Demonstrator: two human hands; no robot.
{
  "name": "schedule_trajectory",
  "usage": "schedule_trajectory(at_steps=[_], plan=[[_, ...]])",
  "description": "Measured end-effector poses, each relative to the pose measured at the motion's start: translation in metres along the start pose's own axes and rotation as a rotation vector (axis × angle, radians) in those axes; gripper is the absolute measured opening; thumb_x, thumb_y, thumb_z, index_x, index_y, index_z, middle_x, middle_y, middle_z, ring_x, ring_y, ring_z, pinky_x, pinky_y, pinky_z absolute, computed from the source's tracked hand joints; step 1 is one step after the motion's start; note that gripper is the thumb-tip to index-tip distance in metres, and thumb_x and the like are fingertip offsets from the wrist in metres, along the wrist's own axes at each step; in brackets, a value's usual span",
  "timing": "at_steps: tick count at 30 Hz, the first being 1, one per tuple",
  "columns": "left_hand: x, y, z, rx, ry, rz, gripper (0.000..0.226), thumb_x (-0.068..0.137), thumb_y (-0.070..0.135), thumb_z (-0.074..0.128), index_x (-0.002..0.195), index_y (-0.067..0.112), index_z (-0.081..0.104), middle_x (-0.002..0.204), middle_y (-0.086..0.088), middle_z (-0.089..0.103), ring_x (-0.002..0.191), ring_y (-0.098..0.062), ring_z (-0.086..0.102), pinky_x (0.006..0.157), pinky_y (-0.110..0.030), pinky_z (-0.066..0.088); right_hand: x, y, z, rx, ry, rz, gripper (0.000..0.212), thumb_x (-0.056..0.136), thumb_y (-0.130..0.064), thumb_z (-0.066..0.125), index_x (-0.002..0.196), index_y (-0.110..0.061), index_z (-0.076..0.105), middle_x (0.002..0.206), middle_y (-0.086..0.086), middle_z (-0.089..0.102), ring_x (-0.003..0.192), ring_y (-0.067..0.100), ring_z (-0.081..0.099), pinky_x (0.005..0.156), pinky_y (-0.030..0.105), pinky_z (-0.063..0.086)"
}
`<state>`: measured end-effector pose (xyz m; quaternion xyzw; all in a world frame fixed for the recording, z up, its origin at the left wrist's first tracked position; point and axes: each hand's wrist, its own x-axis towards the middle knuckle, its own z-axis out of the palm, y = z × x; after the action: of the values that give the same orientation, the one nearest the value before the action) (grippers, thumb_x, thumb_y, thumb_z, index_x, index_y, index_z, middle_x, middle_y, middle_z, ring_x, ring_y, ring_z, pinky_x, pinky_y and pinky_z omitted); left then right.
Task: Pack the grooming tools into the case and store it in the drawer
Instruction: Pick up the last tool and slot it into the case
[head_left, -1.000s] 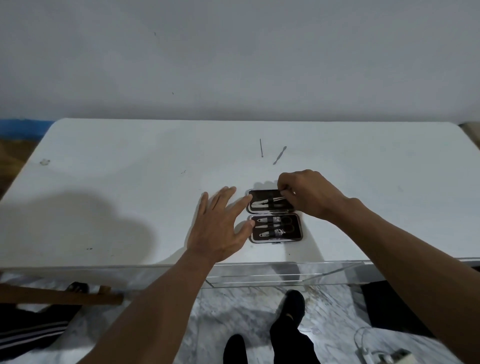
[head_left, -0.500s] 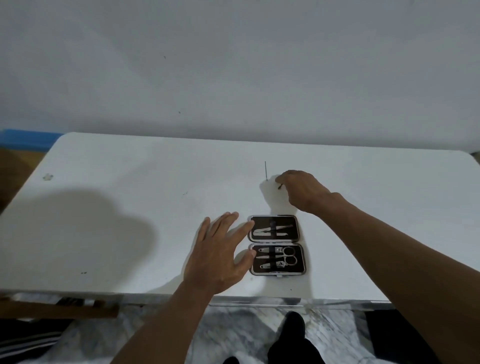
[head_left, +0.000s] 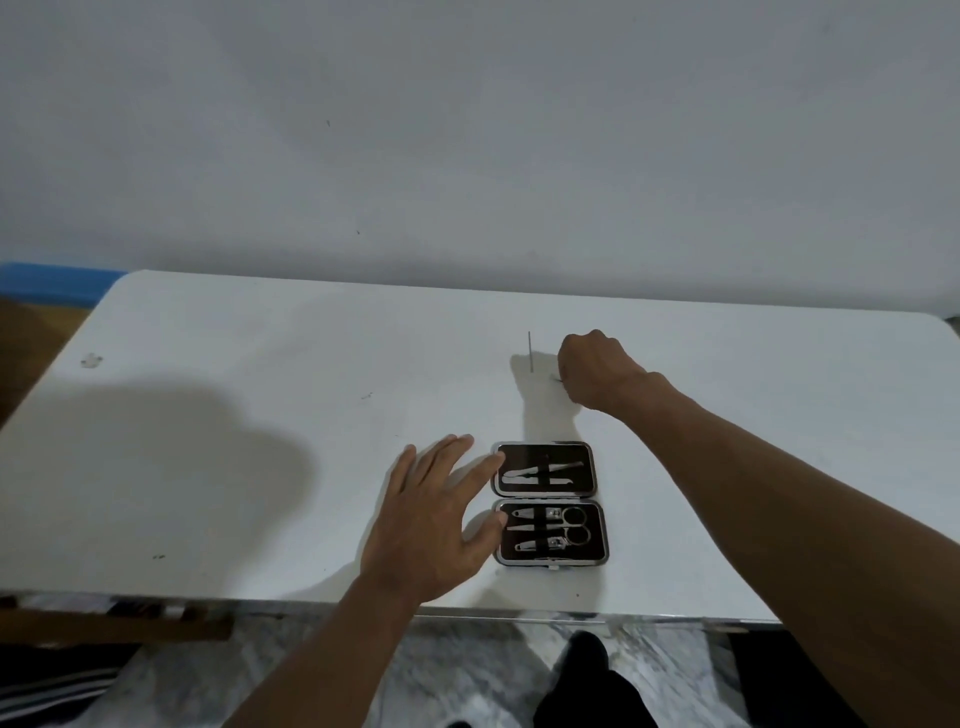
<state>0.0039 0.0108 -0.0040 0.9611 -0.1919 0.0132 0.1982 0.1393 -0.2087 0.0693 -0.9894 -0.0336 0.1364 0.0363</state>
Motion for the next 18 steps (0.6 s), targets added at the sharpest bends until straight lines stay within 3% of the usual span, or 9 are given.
schedule_trajectory(at_steps=[2,5,12,16,18], plan=[[0.000,0.000,0.001,0.007,0.003,0.000,0.058,0.088,0.056,0.045,0.144,0.039,0.042,0.151,0.004,0.042,0.144,-0.016,0.031,0.119,-0.048,0.023,-0.003,-0.002,-0.002,0.021,-0.030,0.043,0.008,0.079,0.002,0.056,0.086,-0.002,0.056,0.084,0.016,0.054,0.073,0.033,0.053,0.064,0.033,0.046],[0.000,-0.001,0.001,0.014,0.003,-0.003,0.059,0.088,0.057,0.045,0.144,0.039,0.042,0.151,0.004,0.043,0.143,-0.016,0.032,0.119,-0.048,0.022,-0.010,-0.004,0.000,0.040,-0.060,0.068,0.024,0.076,-0.002,0.061,0.069,-0.008,0.039,0.071,0.008,0.045,0.070,0.030,0.050,0.056,0.028,0.039],[0.000,-0.001,0.001,0.022,0.016,-0.004,0.058,0.089,0.057,0.044,0.144,0.039,0.042,0.150,0.003,0.044,0.142,-0.016,0.033,0.117,-0.048,0.024,-0.029,-0.004,0.015,0.134,-0.081,0.122,0.017,0.084,-0.023,0.057,0.083,-0.009,0.047,0.085,0.010,0.052,0.077,0.031,0.050,0.067,0.032,0.040],[-0.001,-0.001,0.002,0.038,0.031,0.001,0.058,0.089,0.058,0.043,0.143,0.039,0.043,0.149,0.003,0.045,0.141,-0.016,0.035,0.117,-0.048,0.025,-0.047,-0.004,0.018,0.304,0.050,0.208,0.017,0.085,-0.024,0.053,0.095,-0.011,0.054,0.088,0.006,0.058,0.083,0.031,0.056,0.071,0.033,0.043],[-0.001,-0.001,0.002,0.049,0.035,0.008,0.058,0.089,0.059,0.042,0.143,0.038,0.043,0.148,0.003,0.046,0.140,-0.016,0.036,0.117,-0.048,0.025,-0.058,0.000,0.018,0.400,0.102,0.179,0.009,0.082,-0.020,0.056,0.088,-0.014,0.058,0.088,0.004,0.064,0.085,0.028,0.060,0.070,0.033,0.046]])
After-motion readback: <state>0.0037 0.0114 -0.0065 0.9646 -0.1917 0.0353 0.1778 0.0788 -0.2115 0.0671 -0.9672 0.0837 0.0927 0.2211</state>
